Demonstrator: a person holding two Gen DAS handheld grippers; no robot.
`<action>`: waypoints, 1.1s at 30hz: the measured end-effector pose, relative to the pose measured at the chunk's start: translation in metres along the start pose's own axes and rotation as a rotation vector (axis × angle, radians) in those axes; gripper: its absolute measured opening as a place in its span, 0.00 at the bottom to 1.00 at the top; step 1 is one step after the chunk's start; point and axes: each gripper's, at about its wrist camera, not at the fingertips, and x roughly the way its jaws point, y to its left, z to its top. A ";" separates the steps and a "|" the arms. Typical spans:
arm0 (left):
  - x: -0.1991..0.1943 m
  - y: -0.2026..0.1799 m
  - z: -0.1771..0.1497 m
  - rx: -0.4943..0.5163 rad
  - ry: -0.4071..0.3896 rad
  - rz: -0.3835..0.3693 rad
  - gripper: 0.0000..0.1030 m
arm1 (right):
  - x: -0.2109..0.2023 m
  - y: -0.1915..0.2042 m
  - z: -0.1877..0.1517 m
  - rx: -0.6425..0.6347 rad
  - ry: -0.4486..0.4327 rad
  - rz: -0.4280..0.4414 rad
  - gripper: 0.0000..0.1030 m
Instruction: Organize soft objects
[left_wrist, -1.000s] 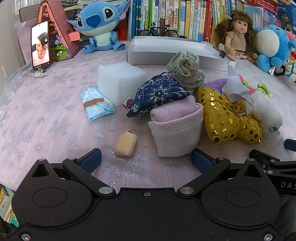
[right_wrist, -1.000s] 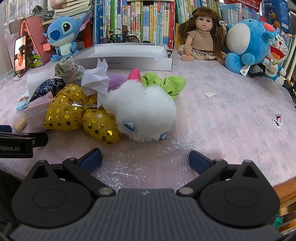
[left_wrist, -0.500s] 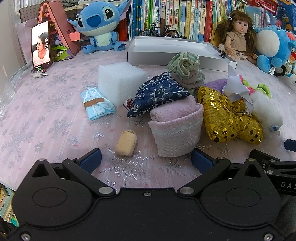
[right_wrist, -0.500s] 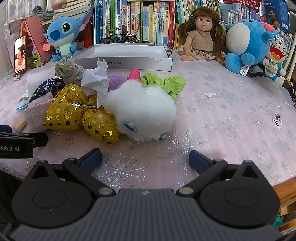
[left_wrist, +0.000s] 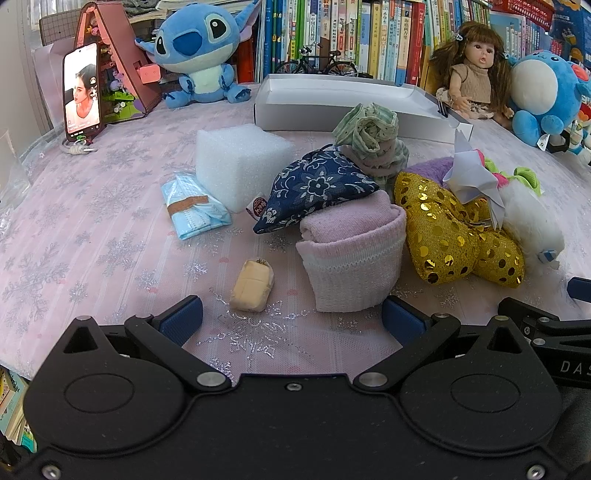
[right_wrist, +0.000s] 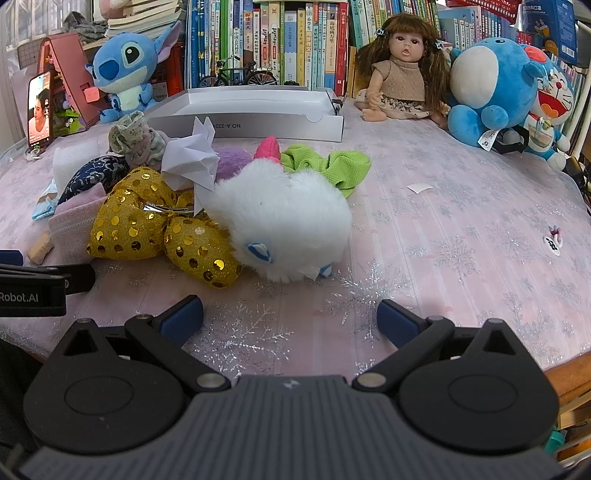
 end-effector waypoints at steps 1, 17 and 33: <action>0.000 0.000 0.000 0.000 -0.001 0.000 1.00 | 0.000 0.000 0.000 0.000 -0.001 0.000 1.00; 0.000 0.000 0.000 0.000 -0.003 0.000 1.00 | -0.002 0.001 0.000 0.000 -0.003 -0.001 1.00; -0.007 0.012 -0.010 0.025 -0.090 -0.019 1.00 | -0.004 0.002 -0.007 0.025 -0.050 -0.019 1.00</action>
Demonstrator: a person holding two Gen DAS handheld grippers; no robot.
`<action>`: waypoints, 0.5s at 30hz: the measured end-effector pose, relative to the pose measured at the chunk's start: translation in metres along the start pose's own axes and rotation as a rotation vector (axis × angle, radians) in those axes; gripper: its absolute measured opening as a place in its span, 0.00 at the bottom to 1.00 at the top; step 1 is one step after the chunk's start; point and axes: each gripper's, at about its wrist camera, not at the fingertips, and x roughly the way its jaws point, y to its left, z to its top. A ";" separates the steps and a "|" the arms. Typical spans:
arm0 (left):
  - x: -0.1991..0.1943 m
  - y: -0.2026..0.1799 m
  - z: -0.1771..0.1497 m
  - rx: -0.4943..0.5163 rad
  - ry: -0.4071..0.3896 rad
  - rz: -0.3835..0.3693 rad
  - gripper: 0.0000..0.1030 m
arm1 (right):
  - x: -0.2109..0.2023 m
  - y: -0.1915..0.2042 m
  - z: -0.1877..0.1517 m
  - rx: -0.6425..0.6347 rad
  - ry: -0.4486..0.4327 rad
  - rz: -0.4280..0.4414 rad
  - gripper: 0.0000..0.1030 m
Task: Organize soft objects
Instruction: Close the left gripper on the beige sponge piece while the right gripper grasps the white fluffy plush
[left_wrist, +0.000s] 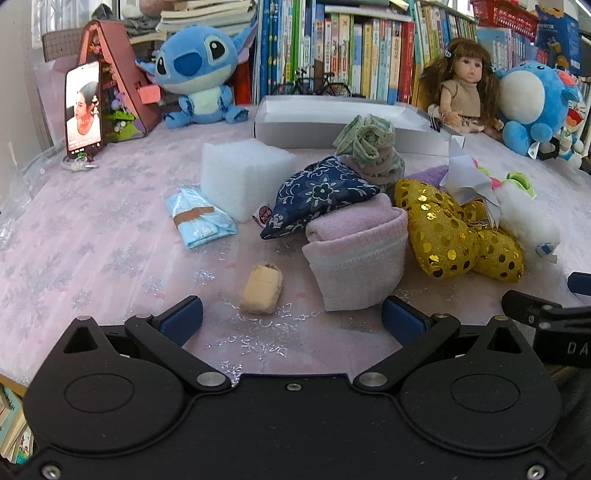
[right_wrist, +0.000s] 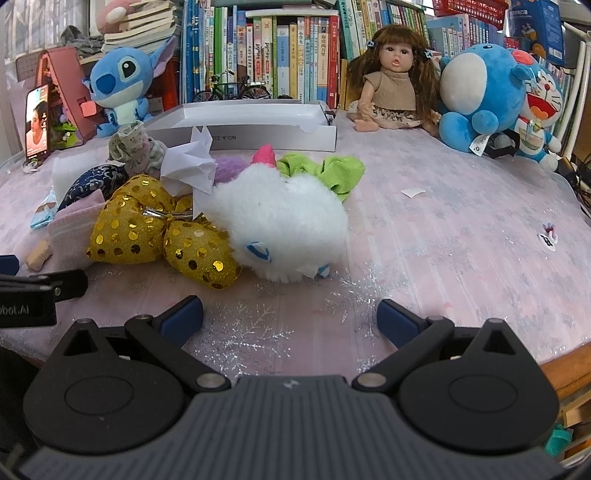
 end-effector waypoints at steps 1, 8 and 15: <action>0.000 0.000 -0.001 -0.001 -0.005 0.002 1.00 | 0.000 0.000 0.001 0.003 0.007 -0.002 1.00; -0.013 0.008 -0.003 -0.005 -0.041 -0.006 0.78 | 0.000 0.001 0.004 0.034 -0.005 -0.011 1.00; -0.028 0.014 0.001 0.014 -0.114 0.006 0.57 | -0.017 -0.005 0.014 0.051 -0.147 -0.008 0.97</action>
